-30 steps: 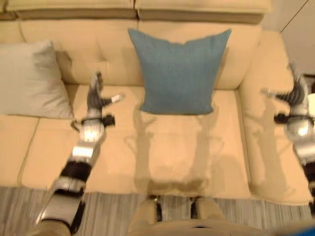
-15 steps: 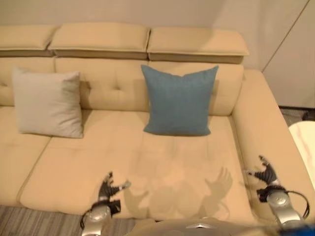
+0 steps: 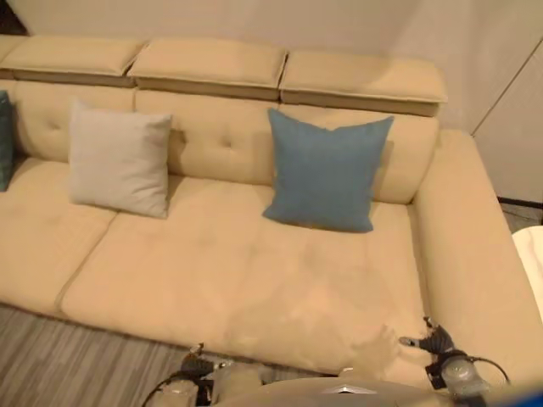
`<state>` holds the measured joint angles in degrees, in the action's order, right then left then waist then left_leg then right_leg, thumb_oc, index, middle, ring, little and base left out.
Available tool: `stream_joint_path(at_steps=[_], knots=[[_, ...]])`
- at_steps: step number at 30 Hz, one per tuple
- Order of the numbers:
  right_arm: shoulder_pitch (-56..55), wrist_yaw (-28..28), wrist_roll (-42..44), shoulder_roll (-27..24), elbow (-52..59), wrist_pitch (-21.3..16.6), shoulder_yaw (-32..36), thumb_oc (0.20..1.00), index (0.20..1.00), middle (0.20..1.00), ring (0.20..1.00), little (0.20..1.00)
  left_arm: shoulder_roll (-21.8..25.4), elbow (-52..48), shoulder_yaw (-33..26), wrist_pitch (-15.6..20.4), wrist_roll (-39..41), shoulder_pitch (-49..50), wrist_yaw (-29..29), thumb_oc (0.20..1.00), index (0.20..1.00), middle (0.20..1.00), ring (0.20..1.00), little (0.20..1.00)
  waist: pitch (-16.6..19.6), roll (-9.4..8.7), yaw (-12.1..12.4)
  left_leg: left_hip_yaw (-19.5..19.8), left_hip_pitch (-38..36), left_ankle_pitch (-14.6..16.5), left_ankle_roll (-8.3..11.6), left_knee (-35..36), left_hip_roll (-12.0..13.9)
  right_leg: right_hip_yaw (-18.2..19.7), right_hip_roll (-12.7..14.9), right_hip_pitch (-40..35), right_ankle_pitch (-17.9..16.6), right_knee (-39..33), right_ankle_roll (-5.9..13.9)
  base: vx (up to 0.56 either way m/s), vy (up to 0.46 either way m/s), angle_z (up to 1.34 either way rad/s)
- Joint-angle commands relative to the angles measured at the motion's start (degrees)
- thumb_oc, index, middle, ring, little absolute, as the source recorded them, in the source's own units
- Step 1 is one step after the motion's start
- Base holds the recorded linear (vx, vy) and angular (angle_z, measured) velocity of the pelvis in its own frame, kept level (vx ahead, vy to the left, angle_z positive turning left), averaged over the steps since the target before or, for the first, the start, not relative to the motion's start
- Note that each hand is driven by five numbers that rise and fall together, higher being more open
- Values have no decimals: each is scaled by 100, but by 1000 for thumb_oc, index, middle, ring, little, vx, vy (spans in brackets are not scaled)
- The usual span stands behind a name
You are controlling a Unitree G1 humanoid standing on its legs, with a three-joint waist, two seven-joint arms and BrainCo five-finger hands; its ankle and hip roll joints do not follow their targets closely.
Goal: Pick up all the scattered cushions and arrange them neatly on the sofa.
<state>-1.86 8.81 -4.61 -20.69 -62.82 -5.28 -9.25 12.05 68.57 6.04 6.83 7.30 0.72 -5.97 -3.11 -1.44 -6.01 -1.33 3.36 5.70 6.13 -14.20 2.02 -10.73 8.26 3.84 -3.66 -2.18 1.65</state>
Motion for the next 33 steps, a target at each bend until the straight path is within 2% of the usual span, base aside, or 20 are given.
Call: stream_joint_path(at_steps=[1,3,4,5,7,8,9,10,11,12,14,15,16,19,20,27,33], knots=[[297,14,209,43,-26,-18,133,1000,1000,1000,1000,1000,121,-223,117,108,-135,-3,17,1000,1000,1000,1000,1000,13,-123,131,53,-405,279,-189,127,-138,195,-227,498,-300,192,483,-199,204,18],[330,21,271,121,-148,16,193,1000,1000,1000,1000,1000,110,-218,185,111,-208,-64,0,1000,1000,1000,1000,1000,-3,-138,94,27,-547,524,-322,576,-277,214,-138,685,-493,182,599,-238,202,-2],[418,64,288,177,-278,63,210,1000,1000,1000,1000,1000,142,-180,202,133,-270,-145,-62,1000,1000,1000,1000,1000,-92,-188,86,34,-507,512,-381,727,-391,262,-28,916,-765,125,762,-285,207,-11],[421,64,288,178,-280,62,210,1000,1000,1000,1000,1000,143,-178,202,133,-270,-148,-62,1000,1000,1000,1000,1000,-90,-190,89,31,-502,510,-382,728,-394,266,-26,922,-768,124,764,-308,202,-16],[477,74,216,217,-360,113,147,1000,1000,1000,1000,1000,200,-154,240,129,-412,-214,-95,1000,1000,1000,1000,1000,-183,-253,121,19,-405,496,-454,767,-499,287,91,1097,-1044,-30,937,-315,129,-27],[585,58,156,269,-458,163,75,1000,1000,1000,1000,1000,275,-97,276,125,-511,-318,-105,1000,1000,1000,1000,1000,-321,-277,136,0,-232,420,-515,718,-498,361,143,1255,-1029,40,1029,-334,98,-35],[585,58,156,270,-458,163,75,1000,1000,1000,1000,1000,275,-97,276,125,-511,-318,-105,1000,1000,1000,1000,1000,-320,-277,136,0,-231,420,-515,718,-498,362,143,1256,-1029,40,1029,-460,106,-27],[644,37,152,266,-491,204,7,1000,1000,1000,1000,1000,338,-65,251,72,-537,-383,-137,1000,1000,1000,1000,1000,-422,-222,244,-75,-62,324,-577,684,-441,416,134,1274,-716,481,917,-344,89,-16],[621,36,106,256,-536,204,-25,1000,1000,1000,1000,1000,351,-44,233,52,-552,-362,-137,1000,1000,1000,1000,1000,-422,-192,339,-124,13,234,-617,707,-408,306,185,1165,-519,780,867,-348,89,-12],[622,36,106,258,-536,204,-25,1000,1000,1000,1000,1000,353,-44,232,52,-552,-363,-137,1000,1000,1000,1000,1000,-413,-202,333,-121,25,218,-620,713,-420,307,196,1178,-523,781,869,-208,58,-21],[606,-8,84,269,-633,228,-24,1000,1000,1000,1000,1000,365,39,187,-12,-548,-294,-115,1000,1000,1000,1000,1000,-309,-112,503,-182,60,45,-690,935,-313,207,191,851,-79,1367,722,-187,37,-54],[606,-8,84,269,-633,228,-24,1000,1000,1000,1000,1000,366,39,187,-11,-548,-294,-115,1000,1000,1000,1000,1000,-306,-112,502,-181,63,44,-690,935,-314,207,192,854,-79,1367,722,-204,-23,-59],[559,-32,59,278,-760,232,-18,1000,1000,1000,1000,1000,390,135,135,-17,-542,-238,-93,1000,1000,1000,1000,1000,-165,-140,638,-278,153,-47,-694,967,-291,186,209,371,76,1296,751,-128,-81,-35],[543,-32,67,315,-711,244,-29,1000,1000,1000,1000,1000,360,120,121,-23,-471,-206,-87,1000,1000,1000,1000,1000,-56,-240,740,-324,190,-124,-638,1030,-275,90,201,126,113,916,735,-71,-121,-38],[561,-20,65,335,-768,250,-63,1000,1000,1000,1000,1000,329,146,70,-7,-437,-179,-114,1000,1000,1000,1000,1000,27,-287,764,-406,183,-176,-574,1097,-225,77,136,39,75,524,770,-36,-139,-33],[578,38,195,307,-827,243,-23,1000,1000,1000,1000,1000,240,208,114,-50,-427,-257,-98,1000,1000,1000,1000,1000,166,-250,656,-421,-7,-542,-370,1632,-66,-7,-100,-218,21,-84,717,-35,-86,-3],[526,53,175,354,-955,251,-53,1000,1000,1000,1000,1000,198,227,202,-78,-518,-263,-66,1000,1000,1000,1000,1000,202,-208,605,-414,-200,-623,-322,1815,-29,-60,-146,-393,25,-212,696,-3,-9,9]])
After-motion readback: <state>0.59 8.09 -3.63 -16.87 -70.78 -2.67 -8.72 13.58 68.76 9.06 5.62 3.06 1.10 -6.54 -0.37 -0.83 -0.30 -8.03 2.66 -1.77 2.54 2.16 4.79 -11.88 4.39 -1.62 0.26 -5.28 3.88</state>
